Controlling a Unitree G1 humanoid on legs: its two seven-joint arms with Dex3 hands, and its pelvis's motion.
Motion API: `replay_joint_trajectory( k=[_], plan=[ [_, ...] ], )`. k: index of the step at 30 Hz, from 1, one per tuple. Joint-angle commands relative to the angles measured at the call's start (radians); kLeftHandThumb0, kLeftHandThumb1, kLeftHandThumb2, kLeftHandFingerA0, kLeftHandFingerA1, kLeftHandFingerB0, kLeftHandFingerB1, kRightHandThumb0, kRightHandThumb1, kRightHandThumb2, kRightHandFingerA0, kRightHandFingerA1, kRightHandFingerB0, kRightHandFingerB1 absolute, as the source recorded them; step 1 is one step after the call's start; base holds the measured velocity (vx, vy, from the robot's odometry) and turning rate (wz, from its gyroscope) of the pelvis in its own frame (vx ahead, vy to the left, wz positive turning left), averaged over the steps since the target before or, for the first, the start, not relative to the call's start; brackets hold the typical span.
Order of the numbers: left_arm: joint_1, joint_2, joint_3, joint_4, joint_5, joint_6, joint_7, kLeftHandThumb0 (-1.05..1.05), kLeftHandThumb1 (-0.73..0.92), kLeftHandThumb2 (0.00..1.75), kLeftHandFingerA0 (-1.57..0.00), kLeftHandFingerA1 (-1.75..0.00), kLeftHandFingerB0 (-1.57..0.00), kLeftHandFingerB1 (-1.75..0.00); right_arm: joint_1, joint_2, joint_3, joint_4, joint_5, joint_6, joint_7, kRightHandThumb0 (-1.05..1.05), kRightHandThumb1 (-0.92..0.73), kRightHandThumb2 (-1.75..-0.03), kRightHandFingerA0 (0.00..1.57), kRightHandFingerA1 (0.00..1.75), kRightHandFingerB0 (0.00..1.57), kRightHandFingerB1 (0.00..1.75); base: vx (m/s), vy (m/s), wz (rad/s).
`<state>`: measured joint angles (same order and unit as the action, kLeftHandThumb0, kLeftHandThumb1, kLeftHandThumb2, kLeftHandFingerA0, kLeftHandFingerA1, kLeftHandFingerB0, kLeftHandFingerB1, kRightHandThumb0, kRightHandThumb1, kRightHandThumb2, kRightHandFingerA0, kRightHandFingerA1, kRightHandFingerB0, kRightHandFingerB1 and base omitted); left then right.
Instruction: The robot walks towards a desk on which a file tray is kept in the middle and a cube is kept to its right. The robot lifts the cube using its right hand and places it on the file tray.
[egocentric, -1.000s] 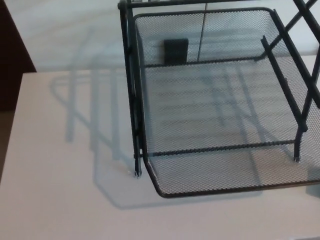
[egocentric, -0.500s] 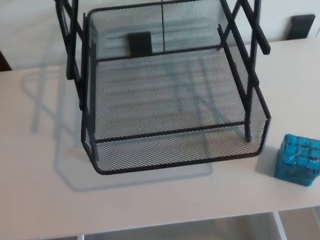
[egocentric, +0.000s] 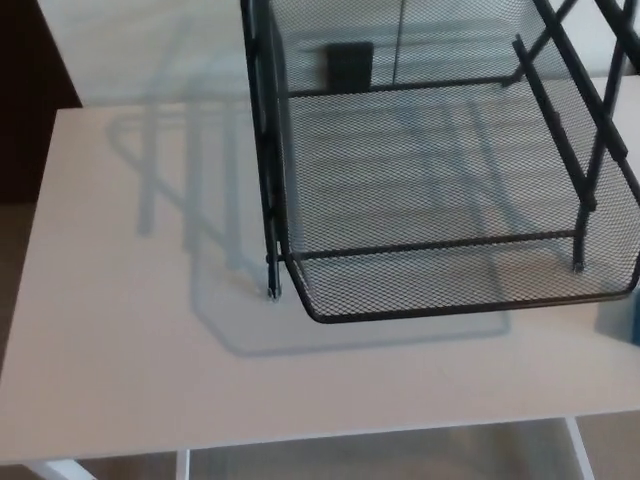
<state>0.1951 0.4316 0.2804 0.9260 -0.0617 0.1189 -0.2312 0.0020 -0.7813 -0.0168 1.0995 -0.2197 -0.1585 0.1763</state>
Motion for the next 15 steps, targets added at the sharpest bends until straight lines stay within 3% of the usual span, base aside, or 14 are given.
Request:
replay_joint_trajectory(
  k=[1, 2, 3, 6, 8, 9, 10, 12, 14, 15],
  plan=[
    [0.005, 0.003, 0.017, 0.013, -0.024, -0.055, -0.013, -0.71, 0.58, 0.90, -0.07, -0.35, 0.00, -0.13, 0.020, 0.000, -0.060, -0.003, 0.073, -0.036, 0.049, -0.77, -0.69, -0.62, 0.26, 0.30, 0.05, 0.23, 0.00, -0.016, 0.13],
    [-0.007, 0.002, 0.021, 0.038, -0.025, -0.058, -0.007, -0.71, 0.59, 0.90, -0.01, -0.31, 0.00, -0.12, 0.035, 0.000, -0.070, -0.024, 0.081, -0.044, 0.056, -0.76, -0.69, -0.62, 0.34, 0.32, 0.04, 0.24, 0.00, 0.000, 0.00],
    [-0.007, 0.005, 0.009, 0.051, -0.007, -0.068, 0.007, -0.73, 0.60, 0.91, -0.02, -0.33, 0.00, -0.12, 0.054, 0.000, -0.077, -0.062, 0.082, -0.037, 0.061, -0.76, -0.57, -0.94, 0.28, 0.48, 0.00, 0.23, 0.00, 0.000, 0.00],
    [-0.013, 0.006, 0.006, 0.078, -0.003, -0.082, 0.014, -0.73, 0.58, 0.90, -0.10, -0.42, 0.00, -0.12, 0.039, 0.000, -0.070, -0.060, 0.065, -0.018, 0.063, -0.74, -0.58, -0.95, 0.36, 0.53, 0.00, 0.20, -0.07, -0.091, 0.43],
    [-0.005, 0.000, 0.023, 0.071, -0.028, -0.075, -0.010, -0.74, 0.59, 0.91, -0.01, -0.30, 0.00, -0.11, 0.018, -0.010, -0.045, -0.052, 0.030, -0.001, 0.037, -0.77, -0.61, -0.92, 0.33, 0.49, 0.00, 0.15, -0.13, -0.123, 0.21],
    [0.006, -0.004, 0.031, 0.065, -0.037, -0.080, -0.016, -0.74, 0.59, 0.91, -0.01, -0.30, 0.00, -0.12, 0.008, -0.005, -0.055, -0.031, 0.044, -0.014, 0.042, -0.71, -0.59, -0.91, 0.43, 0.52, 0.01, 0.21, -0.09, -0.073, -0.17],
    [0.014, -0.005, 0.034, 0.060, -0.037, -0.081, -0.012, -0.72, 0.58, 0.90, -0.01, -0.31, 0.00, -0.13, 0.007, 0.002, -0.054, -0.018, 0.038, -0.022, 0.013, -0.78, -0.60, -0.91, 0.53, 0.54, 0.05, 0.21, 0.00, 0.000, 0.00],
    [0.022, -0.008, 0.041, 0.064, -0.040, -0.092, -0.009, -0.72, 0.58, 0.90, -0.01, -0.31, 0.00, -0.13, -0.001, 0.006, -0.042, 0.000, 0.023, -0.026, -0.014, -0.78, -0.60, -0.91, 0.53, 0.54, 0.05, 0.21, 0.00, 0.000, 0.00],
    [0.029, -0.005, 0.028, 0.058, -0.014, -0.124, 0.033, -0.68, 0.57, 0.90, -0.08, -0.46, 0.00, -0.18, -0.001, 0.000, -0.044, -0.006, 0.029, -0.022, -0.009, -0.77, -0.58, -0.92, 0.39, 0.51, 0.04, 0.20, -0.02, 0.061, -0.02],
    [0.037, 0.000, 0.022, 0.055, -0.003, -0.139, 0.049, -0.60, 0.74, 0.66, -0.15, -0.33, -0.04, -0.14, -0.009, 0.005, -0.063, 0.005, 0.055, -0.009, 0.010, -0.72, -0.55, -0.91, 0.36, 0.52, 0.00, 0.21, -0.03, 0.157, -0.06]
  ],
)
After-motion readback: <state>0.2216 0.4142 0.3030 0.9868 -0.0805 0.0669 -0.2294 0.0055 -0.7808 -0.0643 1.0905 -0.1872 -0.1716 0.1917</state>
